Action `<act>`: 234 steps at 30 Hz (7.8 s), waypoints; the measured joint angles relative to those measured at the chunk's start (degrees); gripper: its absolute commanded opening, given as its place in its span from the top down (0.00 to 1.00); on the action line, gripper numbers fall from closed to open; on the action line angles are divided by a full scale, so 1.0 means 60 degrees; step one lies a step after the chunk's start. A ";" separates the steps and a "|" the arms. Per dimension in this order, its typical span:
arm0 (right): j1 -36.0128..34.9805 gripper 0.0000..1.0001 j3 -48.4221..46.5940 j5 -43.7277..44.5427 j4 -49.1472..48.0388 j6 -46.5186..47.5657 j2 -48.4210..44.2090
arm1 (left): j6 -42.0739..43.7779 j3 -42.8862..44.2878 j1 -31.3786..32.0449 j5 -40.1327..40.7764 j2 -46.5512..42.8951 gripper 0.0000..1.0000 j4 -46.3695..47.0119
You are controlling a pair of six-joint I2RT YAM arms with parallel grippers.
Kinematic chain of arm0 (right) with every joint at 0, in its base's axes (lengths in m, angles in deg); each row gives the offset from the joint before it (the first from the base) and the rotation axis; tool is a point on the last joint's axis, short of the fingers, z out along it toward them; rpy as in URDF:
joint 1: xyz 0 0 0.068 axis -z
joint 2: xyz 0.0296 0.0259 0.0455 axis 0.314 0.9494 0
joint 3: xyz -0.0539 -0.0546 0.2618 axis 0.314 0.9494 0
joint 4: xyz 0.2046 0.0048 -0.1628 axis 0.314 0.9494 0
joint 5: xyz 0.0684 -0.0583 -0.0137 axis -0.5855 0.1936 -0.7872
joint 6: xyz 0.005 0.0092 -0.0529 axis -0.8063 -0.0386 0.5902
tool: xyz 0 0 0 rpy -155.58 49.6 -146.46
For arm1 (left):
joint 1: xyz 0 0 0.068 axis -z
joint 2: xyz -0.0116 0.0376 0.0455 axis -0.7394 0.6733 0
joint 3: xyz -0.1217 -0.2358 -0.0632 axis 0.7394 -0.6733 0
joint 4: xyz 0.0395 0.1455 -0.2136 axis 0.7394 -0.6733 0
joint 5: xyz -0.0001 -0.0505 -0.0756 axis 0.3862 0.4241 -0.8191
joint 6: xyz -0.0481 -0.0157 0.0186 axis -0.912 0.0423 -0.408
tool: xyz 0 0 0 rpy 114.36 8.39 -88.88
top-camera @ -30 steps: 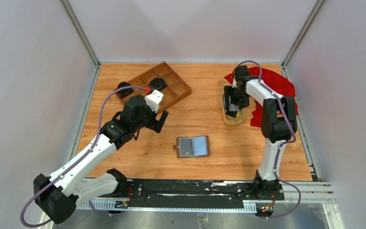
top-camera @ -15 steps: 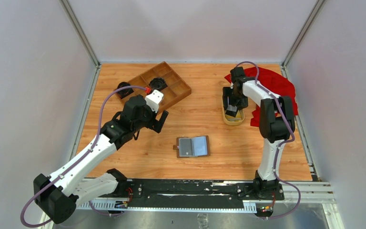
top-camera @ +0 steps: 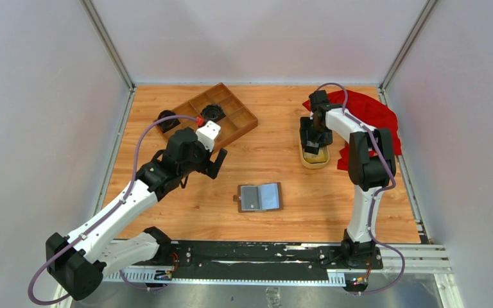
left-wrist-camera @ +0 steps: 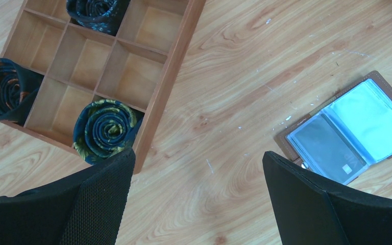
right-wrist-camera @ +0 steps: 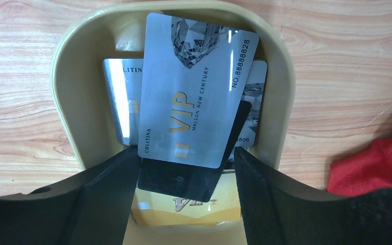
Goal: Put the credit cards into the card holder
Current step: Pick up the credit card from the storage box, then place the credit card in the storage box, then insert the credit card into the card holder.
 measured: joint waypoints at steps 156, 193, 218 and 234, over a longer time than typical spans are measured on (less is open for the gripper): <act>0.1399 0.14 0.5949 -1.1267 -0.1140 0.7078 -0.9147 | -0.5144 -0.0922 0.0546 -0.6994 0.3268 1.00 0.6936; -0.0947 0.58 0.6590 -1.3125 -0.4390 0.2047 -0.6182 | -0.9832 -0.4422 0.0896 -0.7253 0.5854 1.00 1.7711; -0.1304 0.67 0.6105 -1.3274 -0.2878 0.3665 -0.5927 | -0.8269 -0.3927 0.1118 -0.7373 0.5005 1.00 1.4808; -0.1468 0.77 0.5821 -1.3038 -0.2160 0.4371 -0.5701 | -0.8072 -0.3829 0.1118 -0.7584 0.4900 1.00 1.4491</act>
